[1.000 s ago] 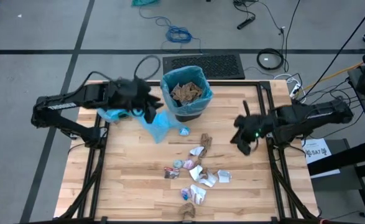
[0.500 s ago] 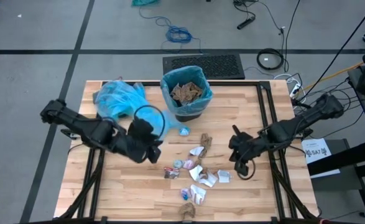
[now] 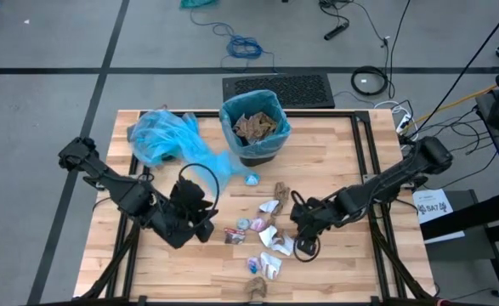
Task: Place trash/remove bag and relplace
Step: Put the white paper into the trash bin
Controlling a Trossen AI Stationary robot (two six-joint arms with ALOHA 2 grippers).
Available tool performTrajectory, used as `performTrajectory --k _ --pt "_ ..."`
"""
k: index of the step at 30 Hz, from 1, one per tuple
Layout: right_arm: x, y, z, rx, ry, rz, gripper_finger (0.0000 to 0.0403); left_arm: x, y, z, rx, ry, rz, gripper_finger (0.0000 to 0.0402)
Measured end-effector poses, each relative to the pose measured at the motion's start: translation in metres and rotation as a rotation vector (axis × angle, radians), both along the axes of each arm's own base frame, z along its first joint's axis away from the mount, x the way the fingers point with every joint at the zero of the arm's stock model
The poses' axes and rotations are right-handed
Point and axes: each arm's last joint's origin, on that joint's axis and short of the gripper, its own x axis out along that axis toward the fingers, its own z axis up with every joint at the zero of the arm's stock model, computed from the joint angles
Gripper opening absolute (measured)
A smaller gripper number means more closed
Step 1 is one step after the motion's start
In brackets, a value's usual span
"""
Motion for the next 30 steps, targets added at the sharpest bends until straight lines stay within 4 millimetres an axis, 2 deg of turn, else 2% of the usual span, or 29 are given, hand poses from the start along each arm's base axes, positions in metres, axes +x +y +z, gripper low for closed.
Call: performTrajectory --k 7,14,17,19,23,27,30 --pt "0.016 0.005 -0.034 -0.013 0.095 -0.072 0.0175 -0.019 -0.01 -0.007 0.103 0.085 -0.056 0.0138" --pt "0.031 0.013 -0.061 0.047 0.126 -0.148 0.0169 -0.032 -0.016 -0.037 0.158 0.157 -0.09 0.0138" --pt "0.032 0.013 -0.074 0.039 0.191 -0.204 0.0154 -0.04 -0.014 -0.048 0.175 0.179 -0.109 0.0138" --pt "0.031 0.013 -0.079 0.042 0.225 -0.247 0.0122 -0.046 -0.009 -0.052 0.172 0.175 -0.11 0.0138" --pt "0.03 0.012 -0.074 0.069 0.219 -0.3 0.0019 -0.058 0.003 -0.052 0.173 0.149 -0.143 0.0138" --pt "0.026 0.01 -0.054 0.1 0.176 -0.356 0.0007 -0.07 0.015 -0.048 0.163 0.08 -0.187 0.0138" --pt "0.023 0.007 -0.027 0.081 0.131 -0.384 0.0002 -0.076 0.023 -0.05 0.147 0.023 -0.204 0.0138"
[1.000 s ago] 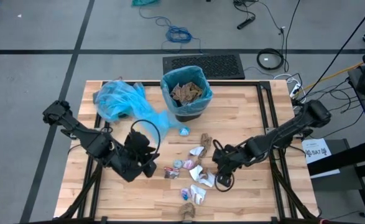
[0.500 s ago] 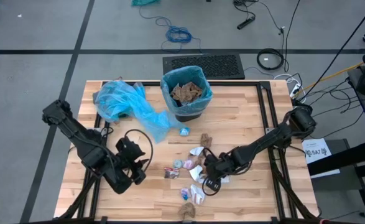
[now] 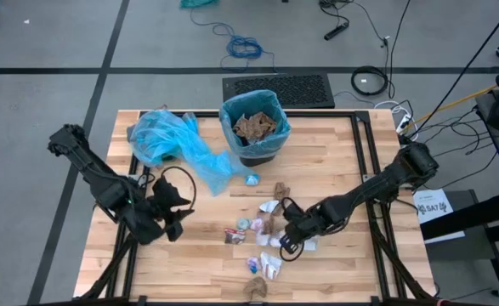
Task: Place trash/remove bag and relplace
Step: Put the white paper into the trash bin
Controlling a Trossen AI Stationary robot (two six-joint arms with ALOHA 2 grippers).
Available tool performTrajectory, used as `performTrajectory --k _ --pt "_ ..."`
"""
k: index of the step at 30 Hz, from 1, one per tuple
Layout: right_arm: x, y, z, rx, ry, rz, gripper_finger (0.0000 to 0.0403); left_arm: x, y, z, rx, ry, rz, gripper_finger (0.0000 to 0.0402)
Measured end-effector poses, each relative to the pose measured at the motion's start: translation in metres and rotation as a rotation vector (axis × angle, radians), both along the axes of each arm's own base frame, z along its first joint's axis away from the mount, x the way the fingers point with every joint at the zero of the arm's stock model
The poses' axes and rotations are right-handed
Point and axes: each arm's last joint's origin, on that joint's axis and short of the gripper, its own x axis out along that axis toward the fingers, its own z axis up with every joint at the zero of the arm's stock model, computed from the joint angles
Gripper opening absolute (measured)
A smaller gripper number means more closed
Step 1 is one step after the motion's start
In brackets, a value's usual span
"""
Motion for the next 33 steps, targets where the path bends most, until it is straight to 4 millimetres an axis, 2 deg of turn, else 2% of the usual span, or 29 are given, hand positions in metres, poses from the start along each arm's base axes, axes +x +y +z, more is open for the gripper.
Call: performTrajectory --k 5,9,13,16,22,28,30,33 --pt "-0.007 -0.008 0.062 -0.12 -0.014 -0.011 0.0001 -0.003 0.014 -0.011 -0.03 -0.064 0.004 0.0138" --pt "-0.008 -0.023 0.113 -0.241 -0.025 0.021 0.0 0.001 0.022 -0.021 -0.088 -0.087 -0.012 0.0138" --pt "0.002 -0.047 0.153 -0.382 -0.127 0.03 0.0 0.012 0.028 -0.031 -0.142 -0.094 -0.064 0.0138" --pt "0.012 -0.073 0.177 -0.494 -0.214 0.025 0.0 0.018 0.036 -0.033 -0.165 -0.096 -0.057 0.0138" --pt "0.031 -0.138 0.201 -0.647 -0.331 -0.004 0.0 0.028 0.046 -0.027 -0.212 -0.174 0.007 0.0138" --pt "0.034 -0.2 0.211 -0.795 -0.356 -0.079 0.0002 0.033 0.044 -0.019 -0.259 -0.263 -0.003 0.0138" --pt "0.033 -0.218 0.211 -0.809 -0.361 -0.119 0.001 0.036 0.043 -0.02 -0.261 -0.267 -0.003 0.0138" --pt "0.034 -0.241 0.205 -0.735 -0.366 -0.104 0.0035 0.037 0.043 -0.022 -0.256 -0.254 -0.002 0.0138"
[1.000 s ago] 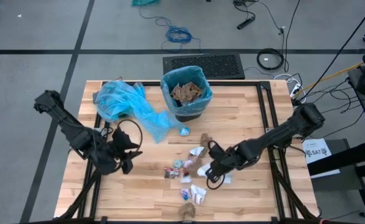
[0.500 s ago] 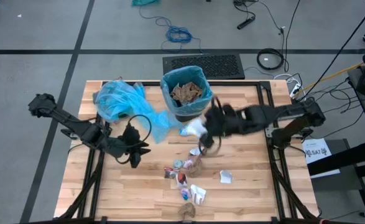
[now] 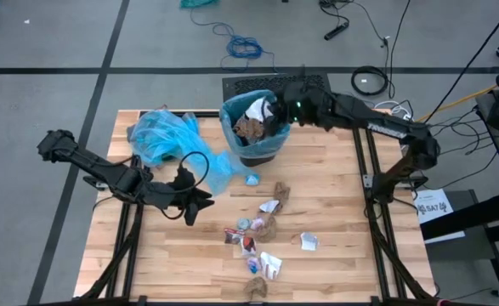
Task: Place trash/remove bag and relplace
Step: Put the white paper into the trash bin
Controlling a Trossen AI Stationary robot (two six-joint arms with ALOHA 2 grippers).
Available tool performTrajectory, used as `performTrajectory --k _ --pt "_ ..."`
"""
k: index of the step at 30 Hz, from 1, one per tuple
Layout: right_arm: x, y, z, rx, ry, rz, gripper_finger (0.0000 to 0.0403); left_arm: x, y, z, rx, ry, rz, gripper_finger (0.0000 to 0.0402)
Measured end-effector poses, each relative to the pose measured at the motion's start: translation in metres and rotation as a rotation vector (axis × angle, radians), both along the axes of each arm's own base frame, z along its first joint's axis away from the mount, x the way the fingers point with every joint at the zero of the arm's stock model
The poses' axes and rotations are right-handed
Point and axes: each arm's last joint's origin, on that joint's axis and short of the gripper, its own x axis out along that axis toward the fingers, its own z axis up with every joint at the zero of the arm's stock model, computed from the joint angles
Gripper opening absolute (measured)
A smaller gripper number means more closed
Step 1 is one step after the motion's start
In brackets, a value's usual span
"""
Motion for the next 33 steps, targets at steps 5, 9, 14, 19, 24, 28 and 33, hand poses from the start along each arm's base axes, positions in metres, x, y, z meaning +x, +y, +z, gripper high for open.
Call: performTrajectory --k 5,9,14,19,24,28,33 --pt "0.006 -0.022 -0.017 0.078 0.053 0.049 0.0096 0.001 -0.001 0.002 -0.018 -0.018 -0.013 0.0138" --pt "0.002 -0.024 -0.017 0.074 0.075 0.05 0.0141 0.001 0.005 0.003 -0.014 -0.014 0.008 0.0138" --pt "-0.021 -0.012 -0.009 0.094 0.161 0.07 0.0173 0.003 0.016 0.002 0.012 0.005 -0.01 0.0138" --pt "-0.052 0.017 -0.001 0.218 0.233 0.035 0.0176 0.007 0.026 0.002 0.011 0.023 -0.084 0.0138" --pt "-0.07 0.06 0.007 0.319 0.23 0.008 0.0166 0.009 0.036 0.002 0.023 0.034 -0.165 0.0138" --pt "-0.073 0.103 0.003 0.313 0.231 -0.07 0.0162 0.01 0.042 0.001 0.023 0.047 -0.265 0.0138" --pt "-0.072 0.156 -0.024 0.433 0.211 -0.146 0.016 0.01 0.049 0.001 -0.001 0.045 -0.347 0.0138"
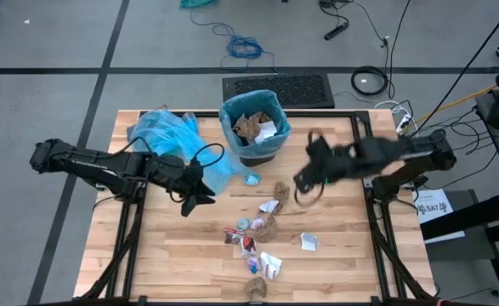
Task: Place trash/remove bag and relplace
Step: Put the white paper into the trash bin
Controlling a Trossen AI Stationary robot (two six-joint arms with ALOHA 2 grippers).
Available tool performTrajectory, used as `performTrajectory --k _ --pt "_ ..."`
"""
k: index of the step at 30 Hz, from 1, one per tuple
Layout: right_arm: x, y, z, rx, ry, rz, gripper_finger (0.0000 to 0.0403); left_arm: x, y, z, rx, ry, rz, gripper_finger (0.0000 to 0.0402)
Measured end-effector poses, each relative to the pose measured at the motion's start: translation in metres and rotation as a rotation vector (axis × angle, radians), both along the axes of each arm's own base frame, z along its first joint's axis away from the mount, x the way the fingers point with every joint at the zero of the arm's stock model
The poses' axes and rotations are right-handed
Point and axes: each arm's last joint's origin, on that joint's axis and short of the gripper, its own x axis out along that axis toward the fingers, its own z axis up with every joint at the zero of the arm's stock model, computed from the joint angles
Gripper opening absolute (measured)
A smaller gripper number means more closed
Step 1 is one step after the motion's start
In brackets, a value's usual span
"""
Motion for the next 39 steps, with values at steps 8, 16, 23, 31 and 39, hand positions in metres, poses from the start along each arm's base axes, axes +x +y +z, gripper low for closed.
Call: performTrajectory --k 8,16,23,31,39 --pt "0.003 0.067 -0.073 0.191 0.115 0.022 0.016 0.0 0.006 0.0 0.022 -0.022 -0.09 0.0138" --pt "0.008 0.1 -0.125 0.198 0.331 0.326 0.016 -0.002 0.012 -0.003 -0.002 0.021 -0.125 0.0138" --pt "0.014 0.107 -0.164 0.186 0.52 0.498 0.016 -0.005 0.011 -0.005 -0.094 0.071 -0.154 0.0138" --pt "0.032 0.111 -0.202 0.207 0.464 0.617 0.016 -0.005 0.011 -0.005 -0.139 0.088 -0.131 0.0138" --pt "0.035 0.099 -0.229 0.196 0.558 0.543 0.0047 -0.004 0.011 -0.004 -0.178 0.098 -0.106 0.0138"
